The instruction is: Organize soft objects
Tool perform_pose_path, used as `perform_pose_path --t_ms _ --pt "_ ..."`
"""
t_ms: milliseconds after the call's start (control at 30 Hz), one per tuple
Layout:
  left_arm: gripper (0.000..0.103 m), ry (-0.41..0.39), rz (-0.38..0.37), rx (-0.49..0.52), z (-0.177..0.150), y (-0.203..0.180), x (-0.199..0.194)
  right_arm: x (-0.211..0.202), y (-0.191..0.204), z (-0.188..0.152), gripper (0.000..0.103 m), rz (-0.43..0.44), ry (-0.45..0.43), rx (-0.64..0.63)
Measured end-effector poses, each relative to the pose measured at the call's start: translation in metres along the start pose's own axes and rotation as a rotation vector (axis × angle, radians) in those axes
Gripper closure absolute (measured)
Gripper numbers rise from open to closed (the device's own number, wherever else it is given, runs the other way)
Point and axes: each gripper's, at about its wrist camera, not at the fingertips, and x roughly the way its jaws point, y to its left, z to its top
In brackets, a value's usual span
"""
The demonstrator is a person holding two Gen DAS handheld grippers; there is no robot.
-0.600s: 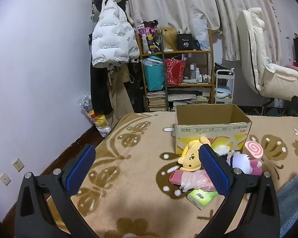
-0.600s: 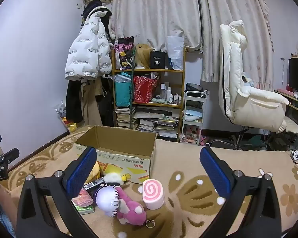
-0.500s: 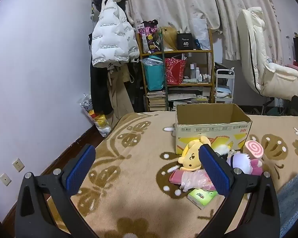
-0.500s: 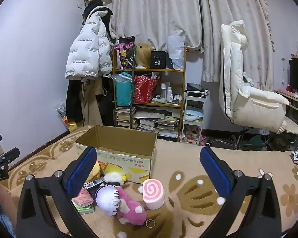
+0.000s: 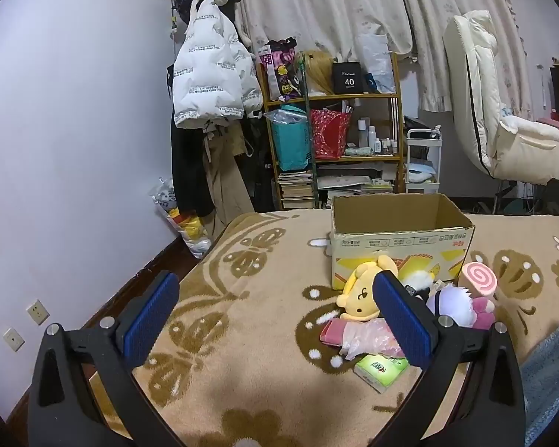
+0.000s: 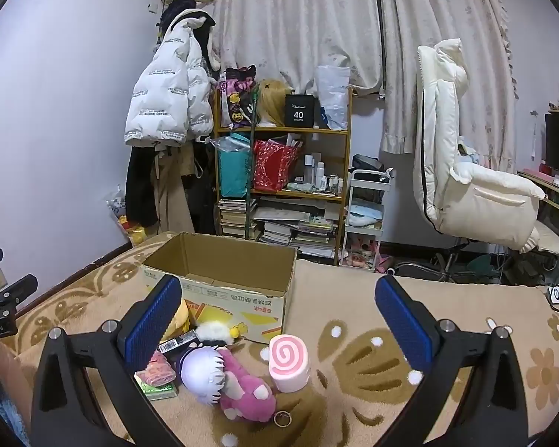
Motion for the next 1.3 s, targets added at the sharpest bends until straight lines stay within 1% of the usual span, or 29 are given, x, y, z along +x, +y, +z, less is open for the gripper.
perform_pose_path --t_ms 1100,1300 --pt "0.000 0.004 0.002 0.008 0.0009 -0.0016 0.0004 -0.0001 0.0012 0.0003 0.000 -0.002 0.003 -0.004" --pt "0.000 0.008 0.006 0.001 -0.0061 0.0017 0.0037 -0.0005 0.0012 0.0002 0.000 -0.001 0.002 -0.007"
